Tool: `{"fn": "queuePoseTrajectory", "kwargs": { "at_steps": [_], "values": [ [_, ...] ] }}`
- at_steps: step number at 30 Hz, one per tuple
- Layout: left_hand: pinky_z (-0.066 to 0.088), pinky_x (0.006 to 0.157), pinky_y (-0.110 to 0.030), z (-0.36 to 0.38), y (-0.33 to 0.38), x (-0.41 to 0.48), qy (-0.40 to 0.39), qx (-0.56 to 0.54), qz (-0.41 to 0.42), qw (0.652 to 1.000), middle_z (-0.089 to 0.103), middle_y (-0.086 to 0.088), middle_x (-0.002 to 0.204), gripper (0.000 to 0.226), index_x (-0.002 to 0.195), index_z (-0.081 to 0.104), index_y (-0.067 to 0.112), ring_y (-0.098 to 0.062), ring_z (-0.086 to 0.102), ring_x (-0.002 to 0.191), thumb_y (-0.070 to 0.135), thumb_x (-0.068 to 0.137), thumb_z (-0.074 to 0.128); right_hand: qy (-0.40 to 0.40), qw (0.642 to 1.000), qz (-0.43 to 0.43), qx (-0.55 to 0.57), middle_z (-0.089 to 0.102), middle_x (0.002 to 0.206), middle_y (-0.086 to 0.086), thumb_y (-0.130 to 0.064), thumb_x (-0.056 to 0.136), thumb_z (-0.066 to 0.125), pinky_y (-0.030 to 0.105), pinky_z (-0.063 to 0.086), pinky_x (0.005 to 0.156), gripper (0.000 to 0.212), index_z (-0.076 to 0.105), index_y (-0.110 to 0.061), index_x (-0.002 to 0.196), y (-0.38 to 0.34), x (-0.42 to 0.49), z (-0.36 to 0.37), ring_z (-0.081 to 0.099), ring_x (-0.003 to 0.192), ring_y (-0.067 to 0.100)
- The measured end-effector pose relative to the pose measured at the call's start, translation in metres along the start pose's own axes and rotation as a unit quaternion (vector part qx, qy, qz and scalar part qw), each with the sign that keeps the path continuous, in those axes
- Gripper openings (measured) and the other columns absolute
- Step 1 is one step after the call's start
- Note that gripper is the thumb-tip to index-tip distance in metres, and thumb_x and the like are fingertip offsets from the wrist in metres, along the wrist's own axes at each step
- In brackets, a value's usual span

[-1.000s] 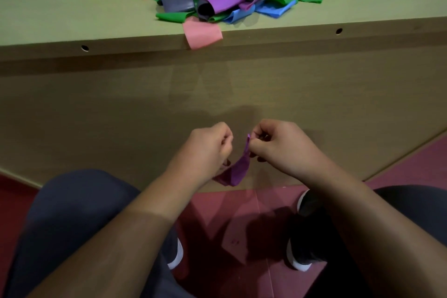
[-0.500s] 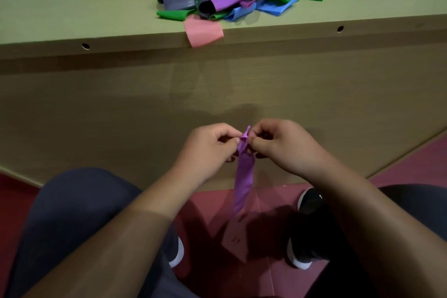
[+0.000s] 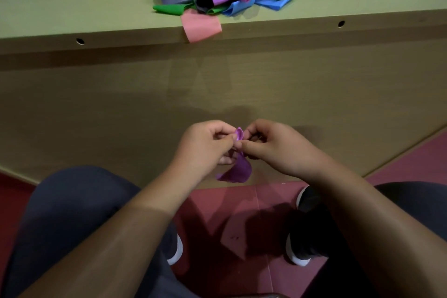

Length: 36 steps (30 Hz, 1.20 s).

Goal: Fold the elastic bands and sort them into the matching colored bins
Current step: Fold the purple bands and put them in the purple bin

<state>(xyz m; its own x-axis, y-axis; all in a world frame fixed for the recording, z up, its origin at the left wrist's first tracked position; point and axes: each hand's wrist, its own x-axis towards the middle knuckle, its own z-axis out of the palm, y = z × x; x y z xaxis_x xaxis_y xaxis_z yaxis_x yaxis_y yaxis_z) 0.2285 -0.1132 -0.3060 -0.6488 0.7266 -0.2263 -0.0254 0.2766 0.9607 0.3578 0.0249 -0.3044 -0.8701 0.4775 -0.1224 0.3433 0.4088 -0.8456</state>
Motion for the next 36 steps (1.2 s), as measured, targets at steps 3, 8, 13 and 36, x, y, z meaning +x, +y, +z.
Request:
{"fn": "queuePoseTrajectory", "kwargs": {
  "at_steps": [3,8,13,36],
  "values": [
    [0.067,0.072,-0.036,-0.001,0.0,0.0,-0.018,-0.006,-0.01,1.0,0.074,-0.013,0.081,0.015,0.093,0.078,0.014,-0.019,0.072,0.072,0.005,0.101,0.068,0.002,1.0,-0.005,-0.005,0.077,0.081,-0.008,-0.033,0.095,0.08,0.041,0.059,0.083,0.014,0.073,-0.021,0.095,0.002,0.002,0.001,0.073,0.077,0.013],
    [0.067,0.077,-0.04,-0.002,-0.004,0.002,-0.016,0.009,0.016,1.0,0.077,-0.01,0.079,0.015,0.095,0.077,0.011,-0.023,0.079,0.077,0.001,0.101,0.066,0.025,0.997,-0.007,-0.076,0.075,0.077,-0.005,-0.022,0.091,0.075,0.026,0.048,0.065,0.006,0.071,-0.023,0.086,-0.004,0.0,-0.001,0.067,0.072,0.012],
    [0.06,0.071,-0.032,-0.017,-0.008,0.011,0.036,0.279,0.234,0.931,0.07,0.003,0.079,0.019,0.093,0.078,0.016,-0.007,0.069,0.067,-0.001,0.089,0.07,0.051,0.986,-0.016,-0.16,0.069,0.074,-0.004,-0.02,0.085,0.075,0.033,0.049,0.062,0.012,0.064,-0.022,0.08,-0.004,0.002,-0.004,0.064,0.069,0.013],
    [0.046,0.07,-0.015,-0.02,-0.005,0.019,0.022,0.2,0.092,0.975,0.072,0.006,0.09,0.035,0.106,0.074,0.02,0.001,0.06,0.069,-0.003,0.08,0.072,0.09,0.996,-0.025,0.005,0.078,0.075,0.001,-0.005,0.098,0.063,0.02,0.055,0.07,0.01,0.064,-0.014,0.092,-0.01,0.001,-0.004,0.075,0.072,0.012]
  ]
}}
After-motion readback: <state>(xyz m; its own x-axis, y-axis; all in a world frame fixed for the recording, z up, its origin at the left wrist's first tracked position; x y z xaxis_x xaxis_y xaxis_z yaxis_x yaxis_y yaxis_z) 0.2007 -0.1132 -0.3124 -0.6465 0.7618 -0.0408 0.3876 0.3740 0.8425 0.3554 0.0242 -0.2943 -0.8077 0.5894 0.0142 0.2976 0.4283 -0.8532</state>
